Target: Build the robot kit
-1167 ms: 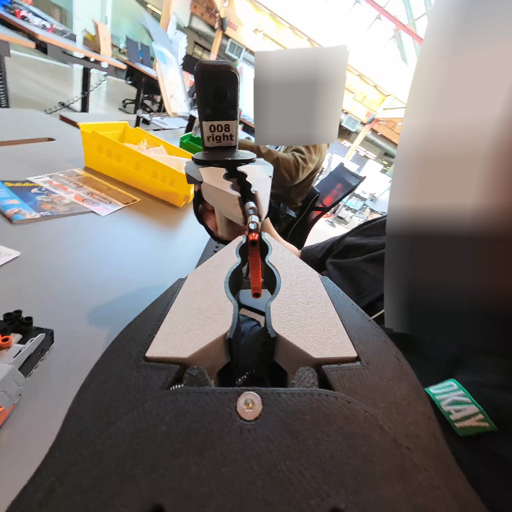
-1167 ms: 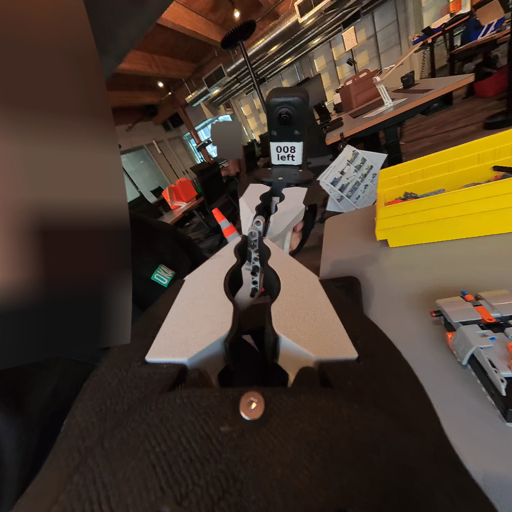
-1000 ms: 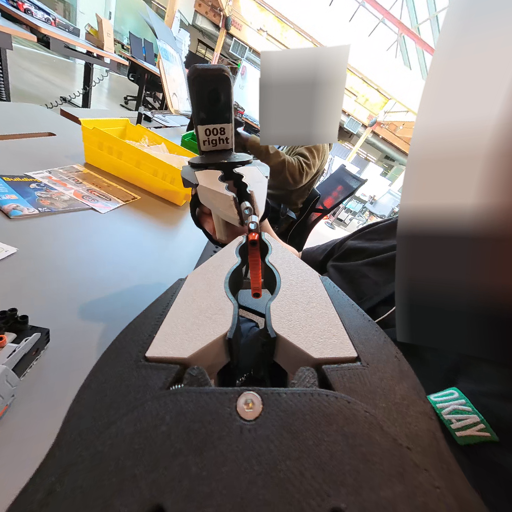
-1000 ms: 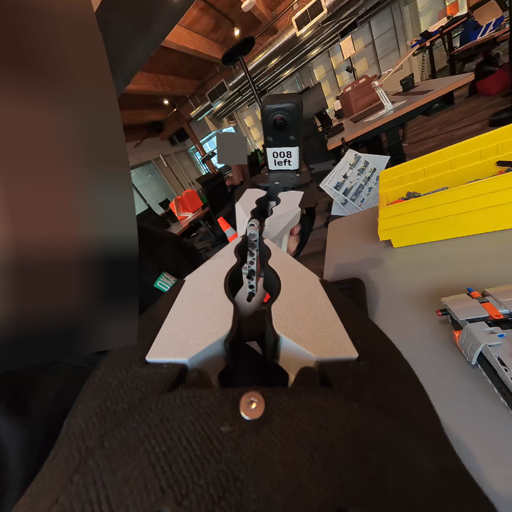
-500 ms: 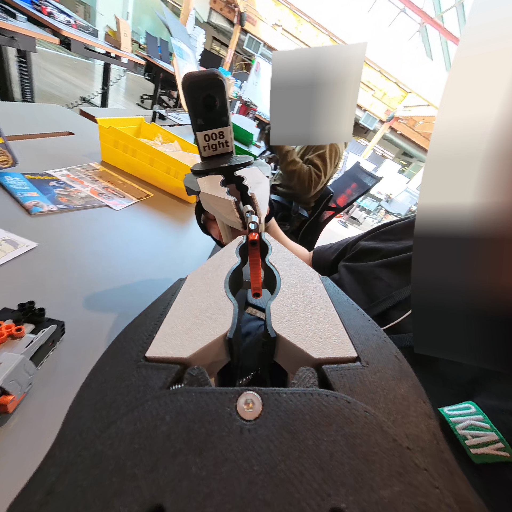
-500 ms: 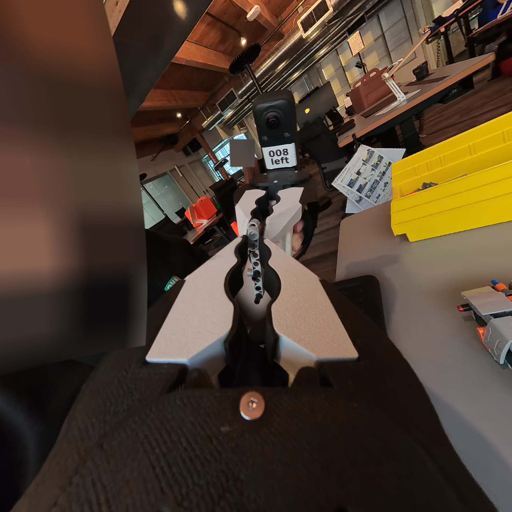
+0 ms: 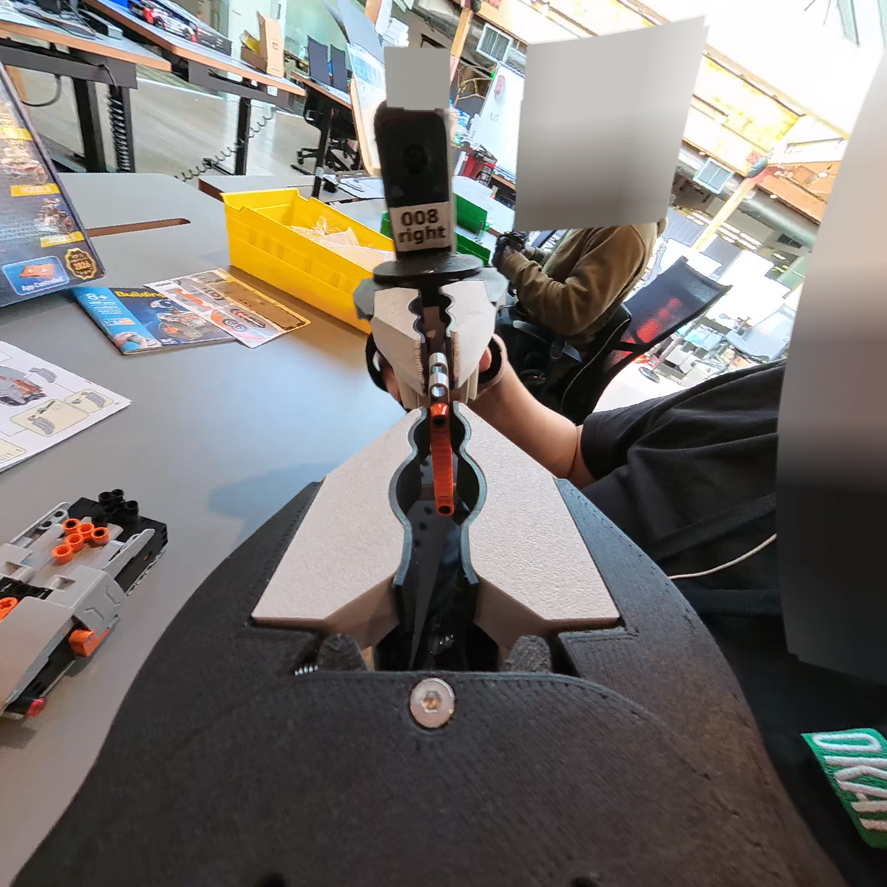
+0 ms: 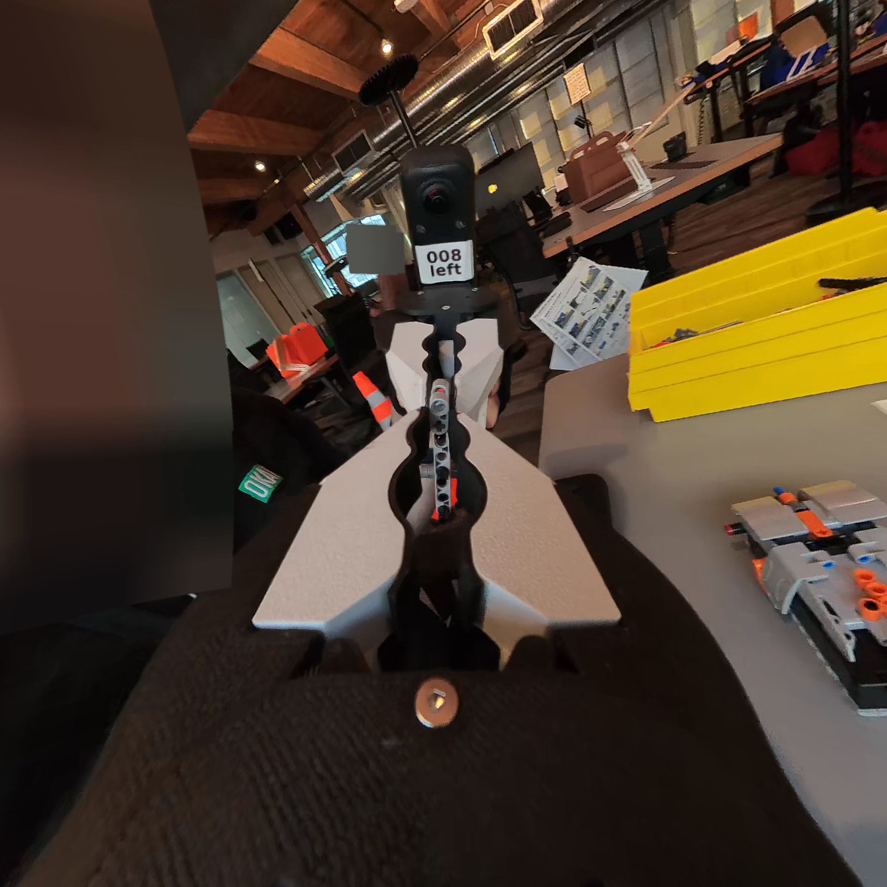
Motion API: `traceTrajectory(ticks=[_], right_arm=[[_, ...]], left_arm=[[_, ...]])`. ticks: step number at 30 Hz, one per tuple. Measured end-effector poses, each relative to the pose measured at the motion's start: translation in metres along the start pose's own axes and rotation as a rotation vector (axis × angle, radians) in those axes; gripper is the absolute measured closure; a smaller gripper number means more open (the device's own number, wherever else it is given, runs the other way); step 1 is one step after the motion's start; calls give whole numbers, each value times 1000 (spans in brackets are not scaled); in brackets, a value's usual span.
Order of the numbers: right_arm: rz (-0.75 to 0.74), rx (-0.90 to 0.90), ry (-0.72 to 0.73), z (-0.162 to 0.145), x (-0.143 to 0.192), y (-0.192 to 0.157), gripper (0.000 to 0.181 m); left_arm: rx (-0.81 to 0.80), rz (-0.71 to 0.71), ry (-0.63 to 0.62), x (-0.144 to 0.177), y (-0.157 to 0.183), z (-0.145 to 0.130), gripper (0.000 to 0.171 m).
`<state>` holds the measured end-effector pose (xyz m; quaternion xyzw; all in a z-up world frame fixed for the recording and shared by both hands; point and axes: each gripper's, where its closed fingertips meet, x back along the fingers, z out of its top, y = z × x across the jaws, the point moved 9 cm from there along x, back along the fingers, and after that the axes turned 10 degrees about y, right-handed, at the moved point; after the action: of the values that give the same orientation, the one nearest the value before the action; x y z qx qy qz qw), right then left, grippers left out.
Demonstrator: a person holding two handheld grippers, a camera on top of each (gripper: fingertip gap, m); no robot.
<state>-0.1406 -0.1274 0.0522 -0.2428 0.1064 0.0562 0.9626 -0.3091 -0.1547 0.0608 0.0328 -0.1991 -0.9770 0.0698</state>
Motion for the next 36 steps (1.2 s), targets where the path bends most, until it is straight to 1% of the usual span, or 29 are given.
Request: traceTrajectory(ticks=[3,5,8,11,18,20,24,25,27,29,31,34,36], right_arm=[[-21,36,3,1,-1,-2,176],[-21,7,11,0,0,-1,176],[-6,-100,26,-3,1,5,176],[39,-210,46,-5,1,9,176],[37,-400,73,-15,3,23,176],[49,-392,77,-16,2,24,176],[43,-248,46,-15,2,20,176],[27,-238,36,-15,2,20,176],[12,-262,8,-16,2,22,176],[12,-346,0,-17,2,25,176],[0,-431,1,-19,2,30,176],[14,-488,17,-23,2,34,177],[37,-442,20,-23,1,33,176]], left_arm=[[-15,15,2,0,1,1,166],[-45,32,-1,0,2,1,166],[-91,62,-17,0,3,1,166],[-93,57,-20,-1,4,1,166],[-157,138,-75,-2,2,-2,166],[-139,133,-81,-2,1,-2,166],[-41,89,-84,-1,-3,-5,166],[-51,95,-91,-1,-3,-6,166],[-123,122,-120,-1,-2,-7,166],[-194,155,-145,-2,0,-8,166],[-231,198,-176,-3,0,-8,166],[-222,215,-187,-3,-1,-9,165],[-162,187,-170,-2,-2,-9,165]])
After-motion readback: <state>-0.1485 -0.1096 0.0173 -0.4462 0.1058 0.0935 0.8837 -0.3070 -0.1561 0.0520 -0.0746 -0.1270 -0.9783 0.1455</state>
